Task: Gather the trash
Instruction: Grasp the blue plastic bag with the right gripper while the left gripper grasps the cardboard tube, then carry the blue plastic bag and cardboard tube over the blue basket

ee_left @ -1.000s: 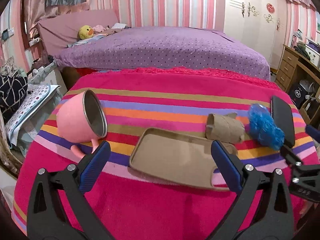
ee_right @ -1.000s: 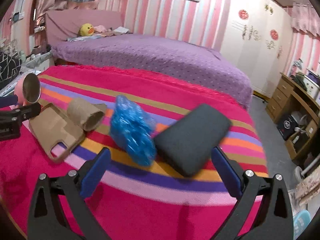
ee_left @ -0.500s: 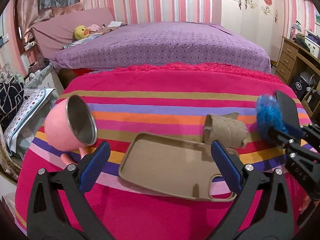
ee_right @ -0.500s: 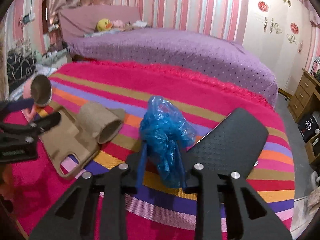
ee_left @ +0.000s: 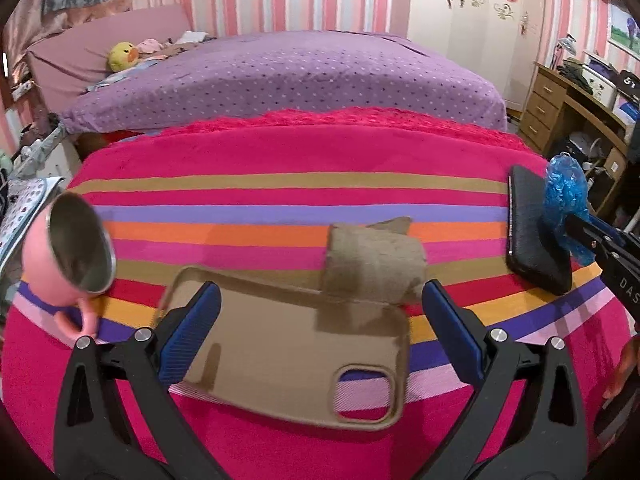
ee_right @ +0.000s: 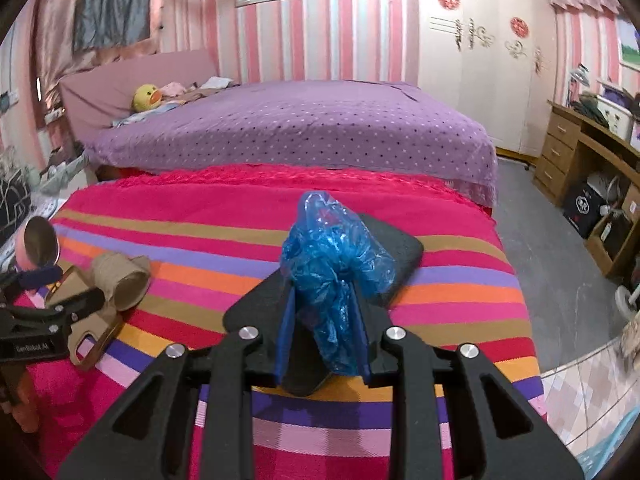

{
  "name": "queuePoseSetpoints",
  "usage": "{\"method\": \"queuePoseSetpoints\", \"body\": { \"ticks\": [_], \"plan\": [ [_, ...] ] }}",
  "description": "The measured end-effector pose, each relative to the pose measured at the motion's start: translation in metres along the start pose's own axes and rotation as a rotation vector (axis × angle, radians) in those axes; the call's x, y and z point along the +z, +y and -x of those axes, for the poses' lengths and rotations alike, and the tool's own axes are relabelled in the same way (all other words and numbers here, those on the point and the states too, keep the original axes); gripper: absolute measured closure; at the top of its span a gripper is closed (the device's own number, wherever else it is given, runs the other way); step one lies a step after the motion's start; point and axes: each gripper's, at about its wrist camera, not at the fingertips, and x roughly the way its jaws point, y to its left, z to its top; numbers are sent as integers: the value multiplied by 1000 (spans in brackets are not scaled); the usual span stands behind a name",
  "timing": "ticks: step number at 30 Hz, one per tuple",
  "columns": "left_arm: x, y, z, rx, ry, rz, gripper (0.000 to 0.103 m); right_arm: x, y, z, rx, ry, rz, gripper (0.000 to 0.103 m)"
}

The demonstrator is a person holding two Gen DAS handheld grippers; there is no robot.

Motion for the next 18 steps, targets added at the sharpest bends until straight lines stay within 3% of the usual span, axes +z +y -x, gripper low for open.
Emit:
{"method": "queuePoseSetpoints", "body": {
  "ticks": [5,7,11,18],
  "plan": [
    [3,-13,-10,-30,6,-12,6,1,-1,-7,1,13,2,77],
    [4,-16,-12,-44,6,-19,14,2,-2,-9,4,15,6,77],
    [3,-23,-17,-70,26,-53,49,2,-2,-14,12,19,-3,77],
    [0,-23,-2,-81,-14,-34,50,-1,0,-8,5,-3,4,77]
  ]
}}
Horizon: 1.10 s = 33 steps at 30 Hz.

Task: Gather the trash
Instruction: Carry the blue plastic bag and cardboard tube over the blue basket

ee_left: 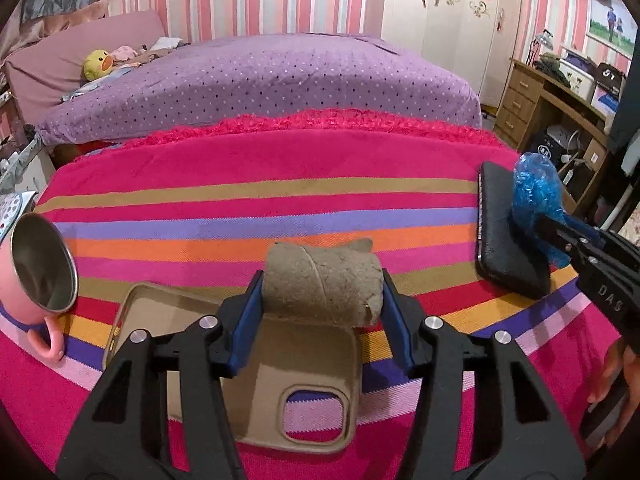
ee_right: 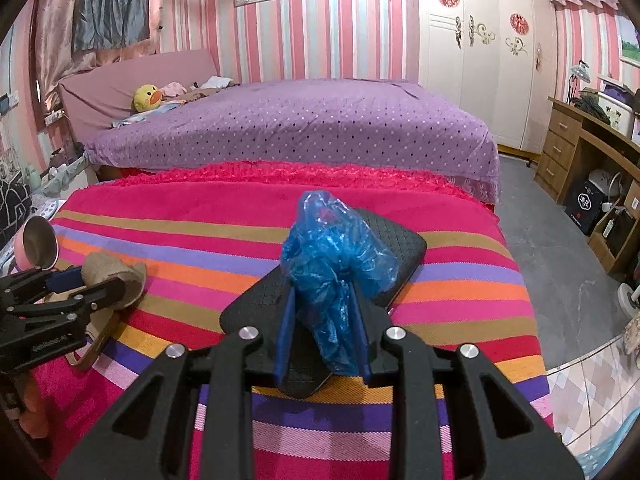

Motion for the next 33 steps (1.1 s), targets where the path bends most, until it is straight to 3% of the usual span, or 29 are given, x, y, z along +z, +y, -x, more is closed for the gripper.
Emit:
{"method": "queuePoseSetpoints", "body": {
  "ticks": [12,22,29,33],
  "plan": [
    [-12,0,45,-13,-36,60,50,-7,5,34,8,-30,15,77],
    [-28,-8,93,27,-81,70,50,-9,7,87,7,-69,71,77],
    [-40,-13,127,52,-125,93,50,-33,-6,129,6,-66,60,77],
    [-53,-26,141,72,-144,56,50,-51,-13,149,-29,-58,88,77]
  ]
}}
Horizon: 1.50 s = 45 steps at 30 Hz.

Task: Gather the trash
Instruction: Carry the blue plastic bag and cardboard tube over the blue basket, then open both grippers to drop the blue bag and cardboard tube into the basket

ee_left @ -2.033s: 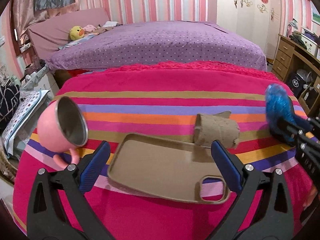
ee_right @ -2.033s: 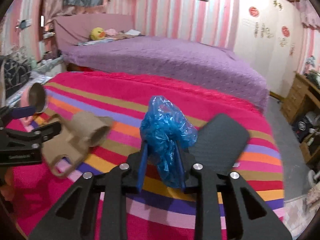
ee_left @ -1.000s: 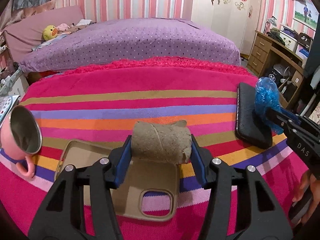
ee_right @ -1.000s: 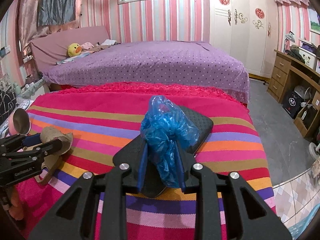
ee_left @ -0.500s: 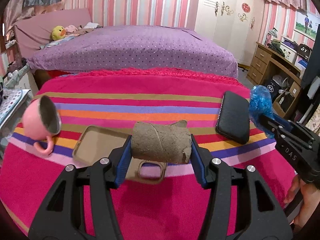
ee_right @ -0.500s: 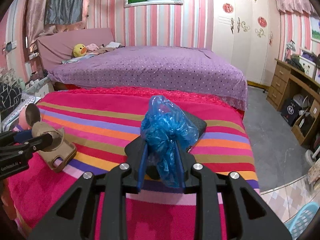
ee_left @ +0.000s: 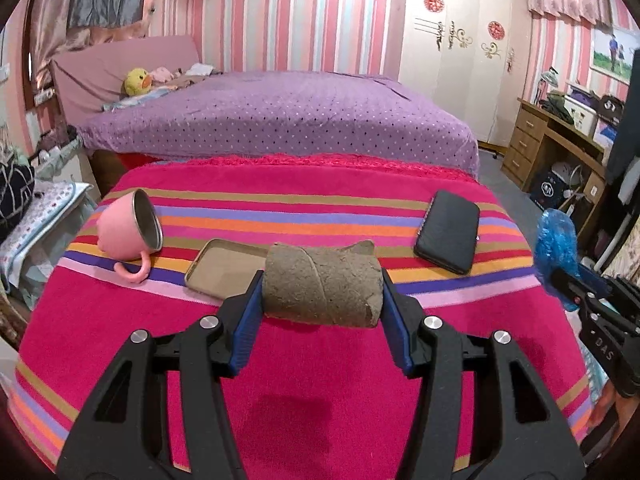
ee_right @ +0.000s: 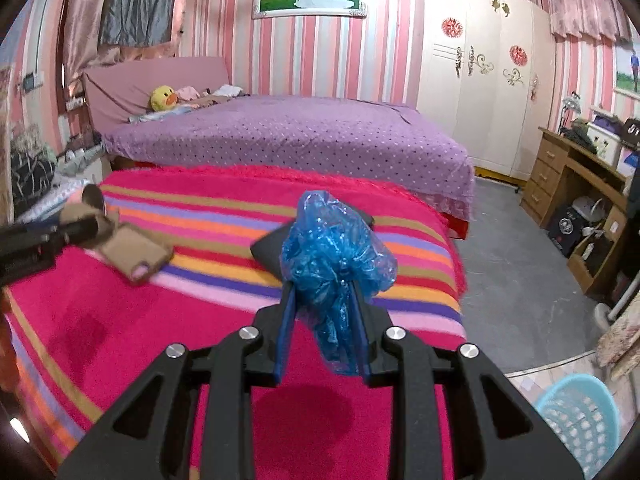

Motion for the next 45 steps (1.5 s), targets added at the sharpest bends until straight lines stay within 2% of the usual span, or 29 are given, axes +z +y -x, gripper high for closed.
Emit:
{"method": "queuePoseSetpoints", "body": {
  "ticks": [4,9,12,18,21,27,33,37,45],
  "plan": [
    [-12,-7,10,-2,-4,-22,50,-18,-15,22,-21,-7,-14,77],
    [-23,-12,21,-25,-3,-1,50,-27,-34,44,-29,-26,-12,76],
    [-30,-18,26,-9,-13,2,50,-31,-50,56,-24,-42,-27,76],
    [-43,-51,30,9,-18,-43,50,-41,-85,75,-29,-61,-47,76],
    [-47,-71,34,-25,-22,-29,50,-47,-110,85,-47,-73,-70,76],
    [-58,-130,37,-56,-42,-83,50,-68,-168,111,-117,-81,-119,76],
    [-74,-211,42,-156,-33,-146,50,-100,-225,128,-203,-44,-145,76],
    [-87,-264,47,-228,-33,-189,50,-114,-254,133,-236,-34,-183,76],
    [-120,-349,43,-320,9,-285,50,-132,-290,134,-279,-12,-227,76]
  ]
}}
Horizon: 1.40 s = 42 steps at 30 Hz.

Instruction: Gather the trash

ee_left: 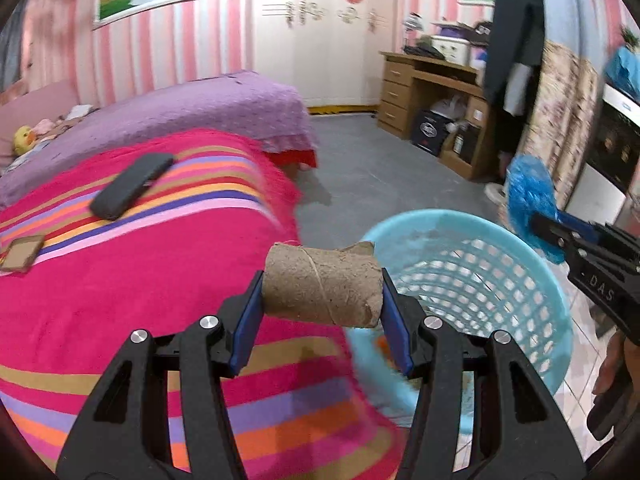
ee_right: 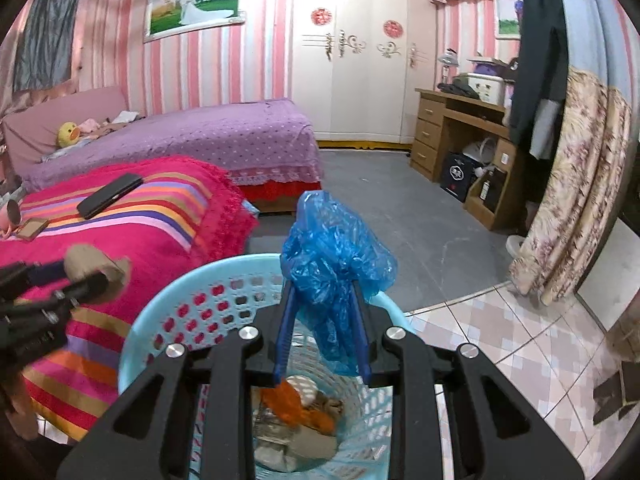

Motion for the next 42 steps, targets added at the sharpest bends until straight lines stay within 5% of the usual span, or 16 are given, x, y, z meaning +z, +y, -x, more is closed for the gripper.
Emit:
{"method": "queuePoseSetpoints", "body": {
  "ticks": [16,29,34,42],
  "plan": [
    [18,-39,-40,1,32,-40,49,-15,-16,-14,5,15,-28,77],
    [12,-13,-26,31,32,-15,18,-18,-12,-20,12,10,-45,75],
    [12,13,-8,71,11,13,16,-18,-6,-23,-3,15,-39,32],
    [11,61,27,122,-12,62,14,-7,16,-14,-33,10,-29,9]
  ]
}}
